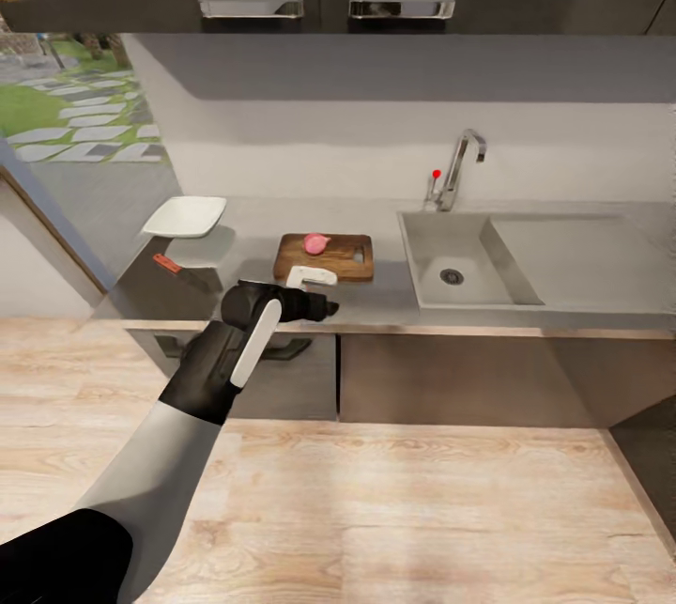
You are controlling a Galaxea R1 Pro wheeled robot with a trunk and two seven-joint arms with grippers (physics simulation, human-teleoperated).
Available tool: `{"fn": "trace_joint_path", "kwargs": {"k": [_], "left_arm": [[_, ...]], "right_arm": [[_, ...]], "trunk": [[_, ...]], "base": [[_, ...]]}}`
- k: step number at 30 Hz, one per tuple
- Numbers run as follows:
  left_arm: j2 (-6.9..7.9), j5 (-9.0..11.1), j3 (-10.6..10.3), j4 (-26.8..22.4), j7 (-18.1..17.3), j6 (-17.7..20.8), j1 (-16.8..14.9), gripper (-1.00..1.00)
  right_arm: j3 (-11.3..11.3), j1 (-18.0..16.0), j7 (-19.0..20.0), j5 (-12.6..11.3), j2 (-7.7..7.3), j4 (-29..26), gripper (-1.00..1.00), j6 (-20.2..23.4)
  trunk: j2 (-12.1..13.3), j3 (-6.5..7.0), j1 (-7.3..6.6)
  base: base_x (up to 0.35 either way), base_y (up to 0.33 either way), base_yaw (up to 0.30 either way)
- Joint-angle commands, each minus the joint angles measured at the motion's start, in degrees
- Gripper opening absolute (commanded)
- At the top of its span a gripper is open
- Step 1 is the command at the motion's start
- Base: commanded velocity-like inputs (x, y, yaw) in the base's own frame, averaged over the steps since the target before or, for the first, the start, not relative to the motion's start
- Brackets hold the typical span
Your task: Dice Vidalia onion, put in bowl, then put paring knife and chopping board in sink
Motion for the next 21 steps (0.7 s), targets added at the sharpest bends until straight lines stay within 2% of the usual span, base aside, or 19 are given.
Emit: {"fn": "trace_joint_path", "kwargs": {"k": [1,15,21], "left_arm": [[0.08,0.48,-0.04,-0.02,0.43,0.22,-0.04,1.00],[0.28,0.48,-0.04,0.82,0.43,0.22,-0.04,1.00],[0.29,0.48,-0.04,3.46,0.43,0.13,-0.04,1.00]], "right_arm": [[0.49,0.02,-0.34,-0.52,-0.07,-0.11,1.00,-0.12],[0.49,0.02,-0.34,-0.52,-0.04,-0.10,1.00,-0.12],[0.49,0.02,-0.34,-0.55,-0.09,-0.10,1.00,-0.12]], "trunk": [[-0.10,-0.09,0.00],[-0.10,-0.09,0.00],[-0.10,-0.09,0.00]], "base": [[-0.332,0.000,0.000],[-0.332,0.000,0.000],[-0.298,0.000,0.000]]}}
